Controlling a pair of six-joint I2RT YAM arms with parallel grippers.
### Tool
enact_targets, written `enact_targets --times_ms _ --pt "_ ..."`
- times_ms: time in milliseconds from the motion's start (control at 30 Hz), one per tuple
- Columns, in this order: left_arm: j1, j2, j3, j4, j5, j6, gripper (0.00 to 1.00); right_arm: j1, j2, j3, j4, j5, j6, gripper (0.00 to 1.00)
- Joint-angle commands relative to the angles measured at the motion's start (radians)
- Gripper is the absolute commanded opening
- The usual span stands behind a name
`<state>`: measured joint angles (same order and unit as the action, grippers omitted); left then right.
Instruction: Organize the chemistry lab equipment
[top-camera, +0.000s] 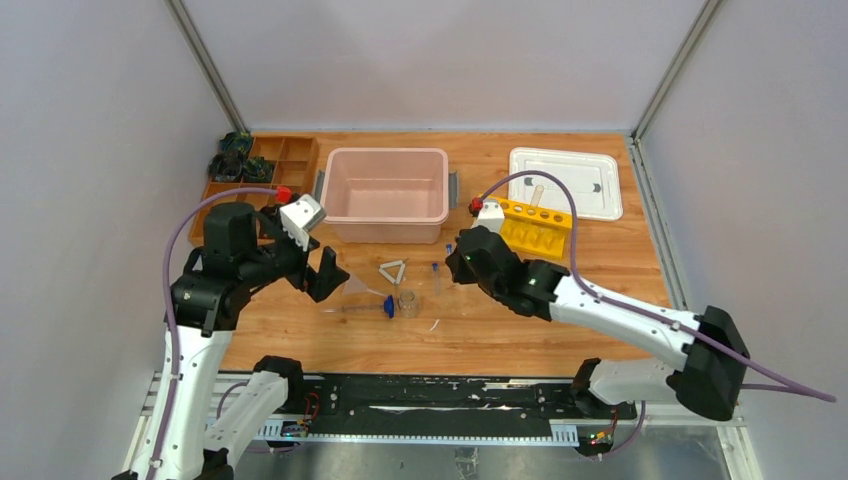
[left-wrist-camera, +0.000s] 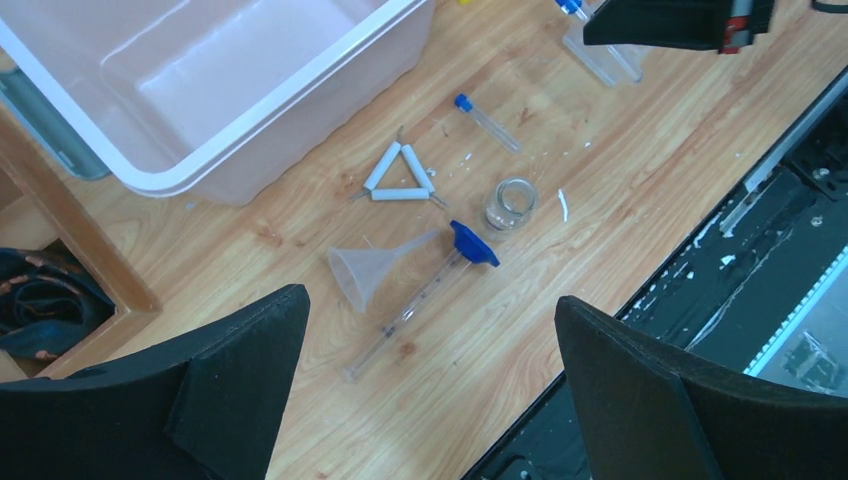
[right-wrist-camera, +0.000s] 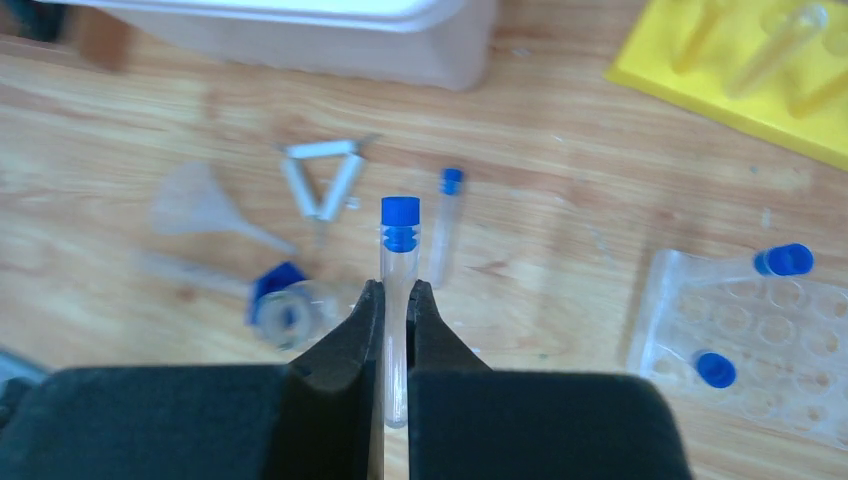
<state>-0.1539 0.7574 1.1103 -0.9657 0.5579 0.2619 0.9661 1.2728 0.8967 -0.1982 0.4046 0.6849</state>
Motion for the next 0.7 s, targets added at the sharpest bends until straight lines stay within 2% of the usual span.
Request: enact_targets --times_ms 0,167,367,667 --pt "-0.003 0.007 0.056 0.008 0.065 -0.030 1.00 0.066 -0.085 0.069 -0.001 0.024 0.006 0.00" --pt "-0.003 0.024 0.105 0.008 0.151 -0.085 1.00 0.136 -0.058 0.200 0.087 -0.001 -0.032 0.00" --pt "-0.003 0.071 0.162 0.012 0.225 -0.199 0.98 0.247 0.037 0.338 0.313 0.001 -0.096 0.00" --pt "-0.003 0.017 0.074 0.166 0.256 -0.356 0.87 0.318 0.168 0.462 0.462 -0.006 -0.140 0.00"
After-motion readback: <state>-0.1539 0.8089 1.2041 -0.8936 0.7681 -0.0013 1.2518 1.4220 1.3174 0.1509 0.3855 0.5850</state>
